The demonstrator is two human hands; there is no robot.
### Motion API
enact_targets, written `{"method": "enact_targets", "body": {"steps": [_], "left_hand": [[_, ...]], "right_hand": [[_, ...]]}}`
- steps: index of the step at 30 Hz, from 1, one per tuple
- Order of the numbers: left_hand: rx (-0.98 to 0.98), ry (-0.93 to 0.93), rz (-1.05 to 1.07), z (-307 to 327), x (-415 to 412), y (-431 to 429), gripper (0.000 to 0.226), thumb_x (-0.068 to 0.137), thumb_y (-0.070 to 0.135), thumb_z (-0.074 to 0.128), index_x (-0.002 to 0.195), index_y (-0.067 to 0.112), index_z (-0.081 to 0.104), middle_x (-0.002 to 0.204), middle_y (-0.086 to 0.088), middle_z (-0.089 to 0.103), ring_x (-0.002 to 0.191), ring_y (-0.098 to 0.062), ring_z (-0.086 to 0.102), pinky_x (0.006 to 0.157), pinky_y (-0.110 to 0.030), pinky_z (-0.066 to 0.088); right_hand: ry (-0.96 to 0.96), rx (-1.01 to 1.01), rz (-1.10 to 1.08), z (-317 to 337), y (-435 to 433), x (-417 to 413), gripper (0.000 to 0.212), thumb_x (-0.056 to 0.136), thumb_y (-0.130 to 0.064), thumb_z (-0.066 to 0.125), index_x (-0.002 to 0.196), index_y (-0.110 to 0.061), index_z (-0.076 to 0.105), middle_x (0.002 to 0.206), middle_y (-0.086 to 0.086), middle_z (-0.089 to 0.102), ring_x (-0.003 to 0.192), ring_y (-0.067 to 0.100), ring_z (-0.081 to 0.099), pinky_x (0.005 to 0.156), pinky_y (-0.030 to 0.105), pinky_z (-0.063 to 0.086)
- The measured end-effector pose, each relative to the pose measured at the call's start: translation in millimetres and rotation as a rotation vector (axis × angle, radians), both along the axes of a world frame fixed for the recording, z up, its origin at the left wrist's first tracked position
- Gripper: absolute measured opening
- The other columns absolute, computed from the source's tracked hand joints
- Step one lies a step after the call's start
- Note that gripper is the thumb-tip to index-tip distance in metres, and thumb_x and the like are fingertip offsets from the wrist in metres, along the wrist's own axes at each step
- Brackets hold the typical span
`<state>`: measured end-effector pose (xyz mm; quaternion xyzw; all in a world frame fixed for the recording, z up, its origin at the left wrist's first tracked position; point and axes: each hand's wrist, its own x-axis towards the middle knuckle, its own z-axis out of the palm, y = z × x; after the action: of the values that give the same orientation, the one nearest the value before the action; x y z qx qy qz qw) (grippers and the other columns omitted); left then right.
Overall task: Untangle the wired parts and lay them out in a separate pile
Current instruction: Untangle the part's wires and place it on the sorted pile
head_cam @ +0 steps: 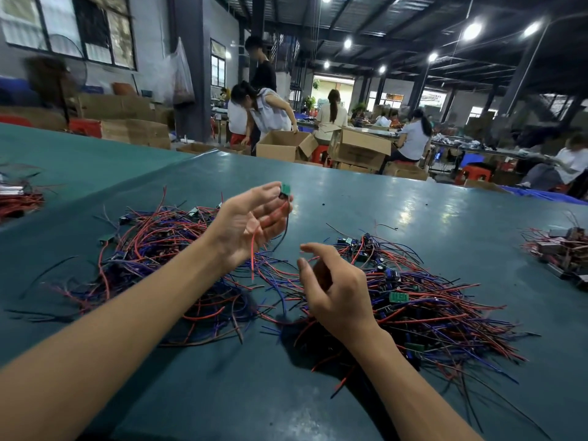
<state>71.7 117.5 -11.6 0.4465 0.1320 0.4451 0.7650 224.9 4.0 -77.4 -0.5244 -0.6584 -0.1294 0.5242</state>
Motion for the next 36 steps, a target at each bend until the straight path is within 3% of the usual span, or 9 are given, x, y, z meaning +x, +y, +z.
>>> {"method": "enact_targets", "body": {"steps": [3, 6, 12, 17, 22, 27, 31, 34, 36], "left_hand": [[-0.063, 0.028, 0.0, -15.7, 7.4, -1.1, 0.025, 0.088, 0.013, 0.07, 0.112, 0.006, 0.068, 0.093, -0.009, 0.075, 0.079, -0.018, 0.072, 0.063, -0.026, 0.059], [-0.081, 0.281, 0.103, -13.6, 19.7, 5.5, 0.013, 0.087, 0.014, 0.073, 0.097, 0.007, 0.071, 0.081, -0.004, 0.074, 0.067, -0.012, 0.069, 0.053, -0.023, 0.054], [-0.2, 0.433, 0.02, 19.0, 63.3, 25.5, 0.015, 0.094, 0.011, 0.067, 0.08, 0.008, 0.062, 0.064, 0.0, 0.06, 0.056, -0.004, 0.048, 0.045, -0.013, 0.046], [-0.137, 0.42, 0.038, 36.4, 108.7, 19.3, 0.022, 0.095, 0.019, 0.07, 0.105, 0.002, 0.059, 0.097, -0.014, 0.069, 0.07, -0.016, 0.07, 0.05, -0.019, 0.055], [0.23, 0.773, -0.065, 4.6, 75.8, 38.7, 0.039, 0.101, 0.038, 0.059, 0.13, 0.014, 0.049, 0.131, -0.016, 0.06, 0.108, -0.032, 0.068, 0.086, -0.04, 0.061], [0.892, 1.251, 0.45, -8.3, -18.0, 89.3, 0.028, 0.093, 0.02, 0.069, 0.119, 0.012, 0.072, 0.102, -0.009, 0.077, 0.088, -0.018, 0.07, 0.082, -0.028, 0.053], [1.14, 1.757, 0.22, -3.1, -62.7, 106.5, 0.027, 0.09, 0.033, 0.075, 0.114, 0.022, 0.076, 0.11, 0.003, 0.076, 0.099, -0.016, 0.067, 0.089, -0.025, 0.049], [1.204, 1.812, 0.162, -3.7, -63.5, 105.4, 0.021, 0.091, 0.035, 0.074, 0.109, 0.026, 0.078, 0.103, 0.007, 0.076, 0.093, -0.014, 0.068, 0.087, -0.028, 0.051], [1.248, 1.792, 0.184, -3.7, -59.7, 105.9, 0.016, 0.089, 0.03, 0.076, 0.104, 0.025, 0.079, 0.096, 0.006, 0.075, 0.082, -0.013, 0.064, 0.079, -0.025, 0.049]], "right_hand": [[-0.023, -0.011, -0.001, 0.1, 1.0, -0.4, 0.029, 0.09, -0.019, 0.07, 0.117, -0.008, 0.069, 0.065, -0.003, 0.059, 0.056, 0.018, 0.056, 0.057, 0.031, 0.048], [-0.087, -0.038, -0.004, -3.2, 2.4, -3.1, 0.021, 0.088, -0.013, 0.072, 0.108, -0.009, 0.072, 0.069, 0.003, 0.065, 0.06, 0.018, 0.058, 0.059, 0.025, 0.043], [-0.161, -0.093, 0.058, -9.7, 5.4, -5.3, 0.01, 0.088, -0.016, 0.07, 0.096, -0.012, 0.075, 0.075, 0.003, 0.073, 0.063, 0.025, 0.067, 0.058, 0.036, 0.055], [-0.158, -0.203, 0.138, -10.5, 1.6, -6.7, 0.016, 0.092, -0.017, 0.066, 0.106, -0.014, 0.075, 0.087, 0.001, 0.077, 0.077, 0.025, 0.071, 0.066, 0.038, 0.056], [-0.213, -0.274, 0.163, -10.0, -0.5, -4.1, 0.017, 0.093, -0.016, 0.065, 0.105, -0.013, 0.076, 0.083, 0.002, 0.076, 0.073, 0.025, 0.068, 0.066, 0.032, 0.051], [-0.241, -0.354, 0.16, -11.4, 2.7, -5.6, 0.02, 0.095, -0.022, 0.062, 0.108, -0.017, 0.076, 0.088, 0.004, 0.077, 0.079, 0.028, 0.068, 0.07, 0.032, 0.048], [-0.245, -0.361, 0.145, -11.6, 3.7, -5.8, 0.018, 0.095, -0.023, 0.064, 0.107, -0.018, 0.077, 0.078, 0.001, 0.074, 0.066, 0.02, 0.06, 0.064, 0.022, 0.033], [-0.218, -0.366, 0.144, -11.7, 2.7, -3.8, 0.017, 0.094, -0.022, 0.065, 0.105, -0.018, 0.077, 0.069, -0.002, 0.069, 0.058, 0.009, 0.04, 0.062, 0.02, 0.029], [-0.216, -0.389, 0.145, -11.6, 2.2, -3.8, 0.017, 0.094, -0.023, 0.065, 0.106, -0.019, 0.077, 0.074, -0.003, 0.072, 0.058, 0.01, 0.045, 0.061, 0.022, 0.033]]}}
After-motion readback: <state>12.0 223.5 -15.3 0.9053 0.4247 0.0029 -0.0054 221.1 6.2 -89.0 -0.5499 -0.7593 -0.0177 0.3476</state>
